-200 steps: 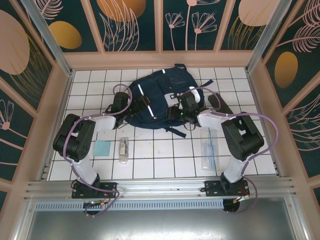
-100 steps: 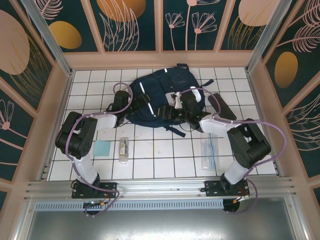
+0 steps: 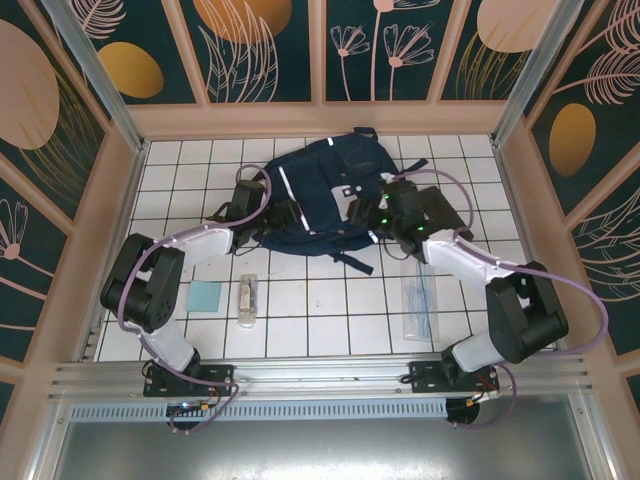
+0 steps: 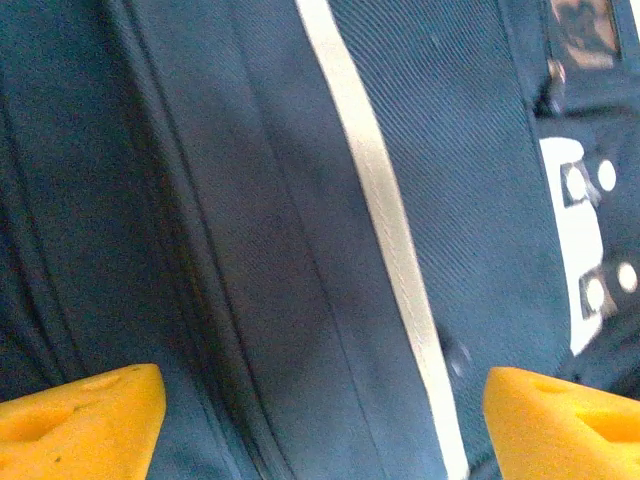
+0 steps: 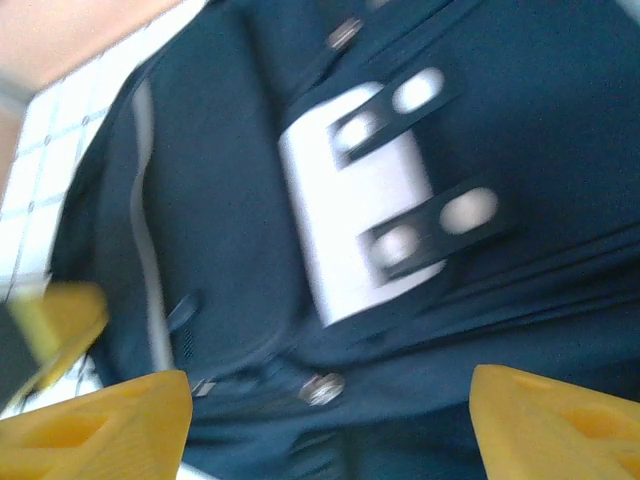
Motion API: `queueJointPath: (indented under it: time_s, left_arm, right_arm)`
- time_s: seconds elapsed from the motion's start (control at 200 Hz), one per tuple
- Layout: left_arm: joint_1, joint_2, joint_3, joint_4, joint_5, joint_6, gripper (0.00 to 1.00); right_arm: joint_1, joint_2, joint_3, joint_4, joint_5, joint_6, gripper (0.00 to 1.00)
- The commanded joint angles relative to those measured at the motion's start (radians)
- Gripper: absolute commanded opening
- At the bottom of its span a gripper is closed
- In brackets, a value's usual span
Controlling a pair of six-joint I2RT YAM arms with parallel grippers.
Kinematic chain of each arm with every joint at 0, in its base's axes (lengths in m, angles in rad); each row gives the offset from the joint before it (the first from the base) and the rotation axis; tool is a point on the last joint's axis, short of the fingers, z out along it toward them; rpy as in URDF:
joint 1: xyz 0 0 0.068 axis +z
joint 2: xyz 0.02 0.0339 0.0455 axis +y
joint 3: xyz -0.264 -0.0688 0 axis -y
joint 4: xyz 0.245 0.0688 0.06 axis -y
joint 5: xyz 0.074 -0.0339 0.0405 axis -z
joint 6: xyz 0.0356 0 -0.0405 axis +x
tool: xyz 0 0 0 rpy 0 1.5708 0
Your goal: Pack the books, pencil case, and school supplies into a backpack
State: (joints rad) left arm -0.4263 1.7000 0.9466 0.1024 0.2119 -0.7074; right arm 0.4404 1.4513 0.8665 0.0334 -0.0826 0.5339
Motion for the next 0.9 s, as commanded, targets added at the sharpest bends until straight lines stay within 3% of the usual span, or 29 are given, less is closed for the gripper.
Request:
queueJointPath:
  time_s: [0.0, 0.15, 0.28, 0.46, 0.67, 0.896]
  left_arm:
    - [-0.034, -0.066, 0.020, -0.116, 0.064, 0.022, 0.82]
    - [-0.045, -0.091, -0.029, 0.007, 0.160, -0.123, 0.84]
    - [-0.046, -0.086, -0.088, 0.138, 0.143, -0.234, 0.87]
    - [-0.043, 0.001, -0.096, 0.210, 0.078, -0.319, 0.93]
    - [-0.026, 0.085, -0.096, 0.258, 0.036, -0.351, 0.95]
    - [0.016, 0.123, -0.112, 0.294, 0.080, -0.321, 0.95]
  right_arm:
    - [-0.088, -0.028, -0.019, -0.034, 0.080, 0.018, 0.73]
    - [-0.116, 0.016, 0.016, 0.029, -0.042, -0.013, 0.59]
    - [-0.066, 0.098, 0.072, 0.041, -0.209, -0.075, 0.45]
    - [0.063, 0.221, 0.174, -0.052, -0.232, -0.235, 0.49]
    - [0.096, 0.335, 0.229, -0.075, -0.292, -0.337, 0.63]
    - [0.101, 0.431, 0.322, -0.107, -0.224, -0.450, 0.69]
